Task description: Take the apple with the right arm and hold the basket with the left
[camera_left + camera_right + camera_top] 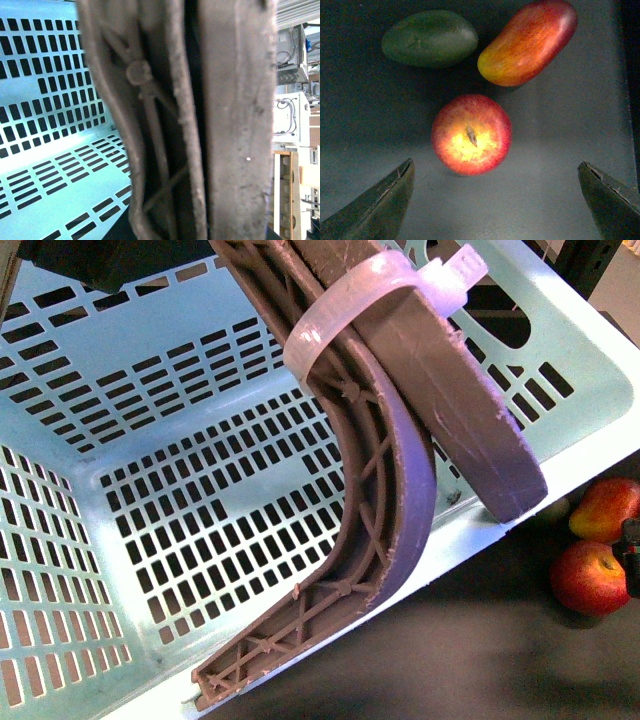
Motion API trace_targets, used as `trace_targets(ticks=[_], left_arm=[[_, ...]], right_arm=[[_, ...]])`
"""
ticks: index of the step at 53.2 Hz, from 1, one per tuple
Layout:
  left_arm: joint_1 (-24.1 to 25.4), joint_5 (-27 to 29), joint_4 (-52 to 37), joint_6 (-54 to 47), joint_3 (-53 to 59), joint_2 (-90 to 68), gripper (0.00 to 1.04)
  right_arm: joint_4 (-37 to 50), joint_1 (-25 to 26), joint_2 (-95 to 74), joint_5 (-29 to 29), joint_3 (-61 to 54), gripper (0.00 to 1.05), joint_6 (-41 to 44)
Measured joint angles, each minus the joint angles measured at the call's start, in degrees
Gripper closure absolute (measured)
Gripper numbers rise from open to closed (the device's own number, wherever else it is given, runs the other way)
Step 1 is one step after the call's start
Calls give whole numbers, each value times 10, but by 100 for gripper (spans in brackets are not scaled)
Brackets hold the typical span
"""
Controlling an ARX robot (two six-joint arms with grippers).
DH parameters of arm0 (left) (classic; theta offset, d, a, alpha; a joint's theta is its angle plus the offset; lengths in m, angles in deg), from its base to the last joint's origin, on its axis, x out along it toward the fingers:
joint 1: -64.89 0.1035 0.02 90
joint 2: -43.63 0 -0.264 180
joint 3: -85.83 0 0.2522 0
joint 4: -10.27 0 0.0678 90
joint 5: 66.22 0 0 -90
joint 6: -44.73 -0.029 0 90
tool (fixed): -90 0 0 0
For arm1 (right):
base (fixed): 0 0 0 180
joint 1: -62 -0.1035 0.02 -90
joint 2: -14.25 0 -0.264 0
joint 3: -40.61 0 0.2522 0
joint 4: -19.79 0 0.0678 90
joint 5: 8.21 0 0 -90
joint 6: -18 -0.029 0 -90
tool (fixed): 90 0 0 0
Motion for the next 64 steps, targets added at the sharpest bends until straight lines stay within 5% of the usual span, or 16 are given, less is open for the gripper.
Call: trace_targets(ticks=[54, 64], left_arm=[[0, 0, 0, 0, 0, 0, 89], [0, 0, 0, 0, 0, 0, 89]], right_arm=[[-56, -39, -243, 45, 184, 9, -52], [-56, -38, -244, 47, 185, 24, -56]])
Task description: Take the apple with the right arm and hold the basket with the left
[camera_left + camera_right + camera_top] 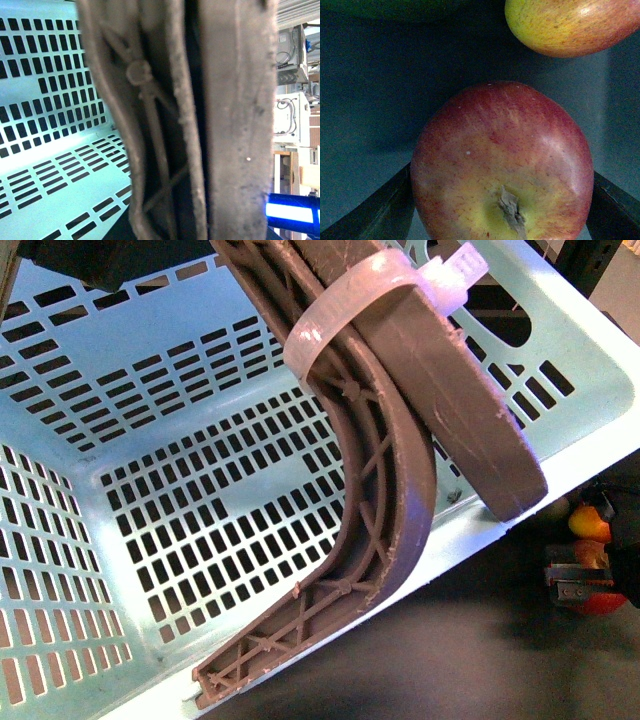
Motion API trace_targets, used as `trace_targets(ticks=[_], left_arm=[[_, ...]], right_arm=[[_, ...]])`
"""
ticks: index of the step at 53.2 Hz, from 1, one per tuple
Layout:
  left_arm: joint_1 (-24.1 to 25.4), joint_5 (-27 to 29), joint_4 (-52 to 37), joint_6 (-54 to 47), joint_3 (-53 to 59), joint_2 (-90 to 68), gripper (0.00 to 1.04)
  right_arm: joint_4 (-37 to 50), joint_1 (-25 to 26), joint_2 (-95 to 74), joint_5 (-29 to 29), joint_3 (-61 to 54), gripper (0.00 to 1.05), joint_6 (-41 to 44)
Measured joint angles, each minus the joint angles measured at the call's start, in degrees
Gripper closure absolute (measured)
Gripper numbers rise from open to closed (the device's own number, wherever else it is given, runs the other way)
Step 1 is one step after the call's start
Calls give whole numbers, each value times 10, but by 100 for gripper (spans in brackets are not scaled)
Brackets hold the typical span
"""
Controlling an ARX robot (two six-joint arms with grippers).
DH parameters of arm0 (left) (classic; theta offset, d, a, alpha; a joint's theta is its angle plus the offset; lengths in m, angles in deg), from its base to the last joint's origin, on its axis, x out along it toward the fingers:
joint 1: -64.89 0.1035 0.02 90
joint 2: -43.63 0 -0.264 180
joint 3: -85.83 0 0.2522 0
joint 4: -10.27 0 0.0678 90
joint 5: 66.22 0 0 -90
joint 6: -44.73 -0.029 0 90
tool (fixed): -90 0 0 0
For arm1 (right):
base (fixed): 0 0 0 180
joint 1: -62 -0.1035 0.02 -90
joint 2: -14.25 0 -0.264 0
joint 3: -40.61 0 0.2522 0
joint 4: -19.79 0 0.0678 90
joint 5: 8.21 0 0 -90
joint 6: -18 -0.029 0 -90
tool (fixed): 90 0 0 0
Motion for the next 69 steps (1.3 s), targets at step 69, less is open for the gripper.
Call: trace_targets(ticks=[69], left_arm=[[0, 0, 0, 0, 0, 0, 89]], right_arm=[[-196, -66, 762, -93, -162, 25, 9]])
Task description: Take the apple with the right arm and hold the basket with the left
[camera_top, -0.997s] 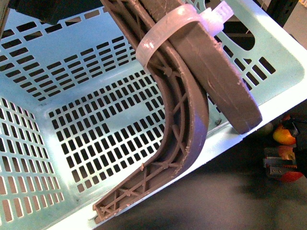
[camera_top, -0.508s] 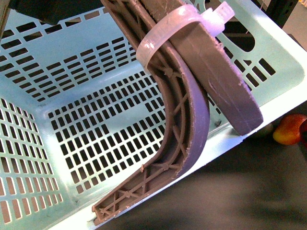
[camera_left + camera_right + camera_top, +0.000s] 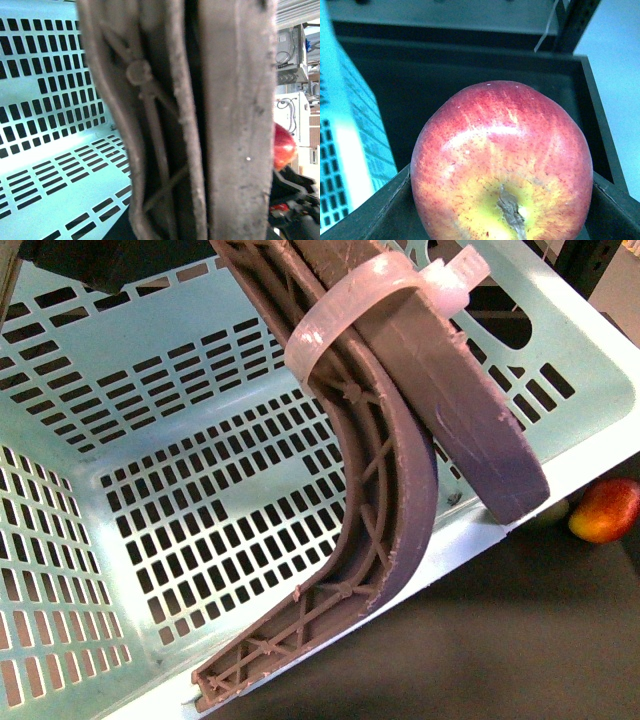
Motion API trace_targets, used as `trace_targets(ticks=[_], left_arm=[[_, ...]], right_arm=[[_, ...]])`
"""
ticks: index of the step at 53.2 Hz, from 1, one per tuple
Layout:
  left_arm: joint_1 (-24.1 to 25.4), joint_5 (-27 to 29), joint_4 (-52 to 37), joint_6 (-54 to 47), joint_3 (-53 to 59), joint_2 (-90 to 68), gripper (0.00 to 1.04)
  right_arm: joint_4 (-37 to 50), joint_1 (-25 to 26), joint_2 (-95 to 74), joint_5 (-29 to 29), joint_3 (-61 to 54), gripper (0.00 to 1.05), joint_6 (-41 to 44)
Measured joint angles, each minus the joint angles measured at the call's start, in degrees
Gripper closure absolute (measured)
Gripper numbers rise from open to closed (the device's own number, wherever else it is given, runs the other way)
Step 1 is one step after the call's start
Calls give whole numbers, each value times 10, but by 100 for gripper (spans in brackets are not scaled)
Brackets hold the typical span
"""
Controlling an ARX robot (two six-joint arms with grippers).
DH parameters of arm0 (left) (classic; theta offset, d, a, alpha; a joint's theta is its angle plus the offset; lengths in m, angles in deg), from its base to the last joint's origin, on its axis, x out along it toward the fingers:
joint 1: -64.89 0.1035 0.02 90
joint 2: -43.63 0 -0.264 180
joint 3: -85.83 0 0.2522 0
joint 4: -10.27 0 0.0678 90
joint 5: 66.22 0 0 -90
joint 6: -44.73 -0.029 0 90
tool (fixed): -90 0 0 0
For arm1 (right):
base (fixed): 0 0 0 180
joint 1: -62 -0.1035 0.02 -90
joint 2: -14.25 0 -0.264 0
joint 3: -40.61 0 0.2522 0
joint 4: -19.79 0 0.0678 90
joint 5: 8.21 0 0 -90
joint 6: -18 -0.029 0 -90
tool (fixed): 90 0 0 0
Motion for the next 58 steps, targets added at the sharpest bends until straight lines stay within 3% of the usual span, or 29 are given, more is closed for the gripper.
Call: trace_targets(ticks=[9, 25, 45, 52, 58], left_arm=[[0, 0, 0, 0, 0, 0, 89], [0, 0, 0, 0, 0, 0, 89], [0, 0, 0, 0, 0, 0, 89], [0, 0, 0, 0, 0, 0, 89], [0, 0, 0, 0, 0, 0, 89]], right_arm=[[-1, -102, 6, 47, 35, 25, -22], [22, -214, -65, 89, 53, 25, -40], [36, -269, -110, 105, 49, 25, -51], [37, -274, -110, 108, 47, 8, -53], [39, -271, -104, 113, 47, 9, -58]])
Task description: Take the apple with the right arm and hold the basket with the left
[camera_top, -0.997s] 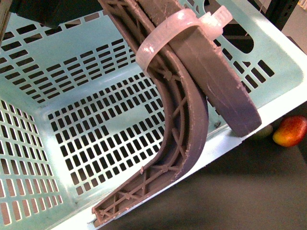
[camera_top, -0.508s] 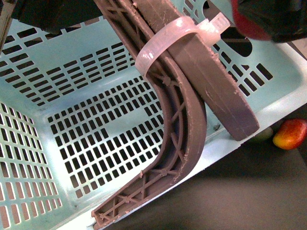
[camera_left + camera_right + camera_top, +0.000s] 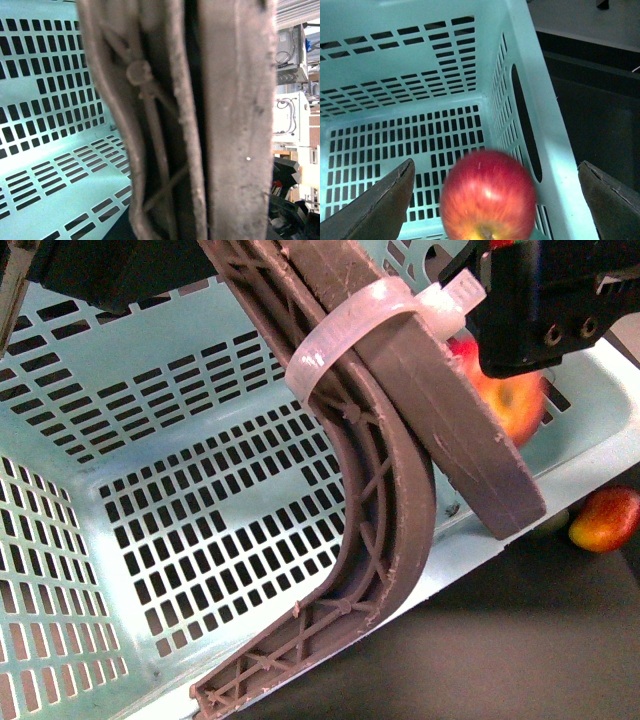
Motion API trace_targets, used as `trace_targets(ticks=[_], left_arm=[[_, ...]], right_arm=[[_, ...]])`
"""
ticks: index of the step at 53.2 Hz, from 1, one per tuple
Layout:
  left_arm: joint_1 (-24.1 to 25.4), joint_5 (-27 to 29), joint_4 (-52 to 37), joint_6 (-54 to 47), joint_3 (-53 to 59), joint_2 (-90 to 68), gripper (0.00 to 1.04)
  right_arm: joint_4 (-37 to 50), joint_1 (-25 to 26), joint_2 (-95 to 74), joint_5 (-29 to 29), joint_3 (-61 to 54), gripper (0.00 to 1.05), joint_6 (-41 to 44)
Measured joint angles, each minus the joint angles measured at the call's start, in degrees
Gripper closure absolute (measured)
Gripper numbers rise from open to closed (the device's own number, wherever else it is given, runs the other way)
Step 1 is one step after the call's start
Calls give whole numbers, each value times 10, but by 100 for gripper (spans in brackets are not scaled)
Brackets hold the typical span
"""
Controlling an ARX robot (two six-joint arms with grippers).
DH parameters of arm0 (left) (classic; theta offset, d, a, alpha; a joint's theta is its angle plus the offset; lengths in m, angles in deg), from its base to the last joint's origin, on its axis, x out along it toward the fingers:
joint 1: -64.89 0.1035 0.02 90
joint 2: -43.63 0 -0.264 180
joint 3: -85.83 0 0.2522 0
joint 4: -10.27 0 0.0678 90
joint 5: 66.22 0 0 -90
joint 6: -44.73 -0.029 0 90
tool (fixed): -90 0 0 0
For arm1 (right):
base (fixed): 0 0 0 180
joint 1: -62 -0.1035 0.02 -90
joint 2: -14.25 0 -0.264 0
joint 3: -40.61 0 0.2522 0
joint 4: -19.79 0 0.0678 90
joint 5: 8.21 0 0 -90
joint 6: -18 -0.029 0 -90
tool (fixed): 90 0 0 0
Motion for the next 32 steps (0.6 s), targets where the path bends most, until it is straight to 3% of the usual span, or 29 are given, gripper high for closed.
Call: trace_targets(ticks=[12, 21, 32], left_arm=[[-1, 1, 0, -2, 0, -3, 90], [0, 3, 0, -3, 0, -3, 90], [-2, -6, 0, 0, 0, -3, 90]], right_arm=[[0, 32, 51, 17, -20, 9, -15], [-30, 114, 155, 46, -77, 9, -39], [-31, 122, 166, 43, -80, 9, -41]])
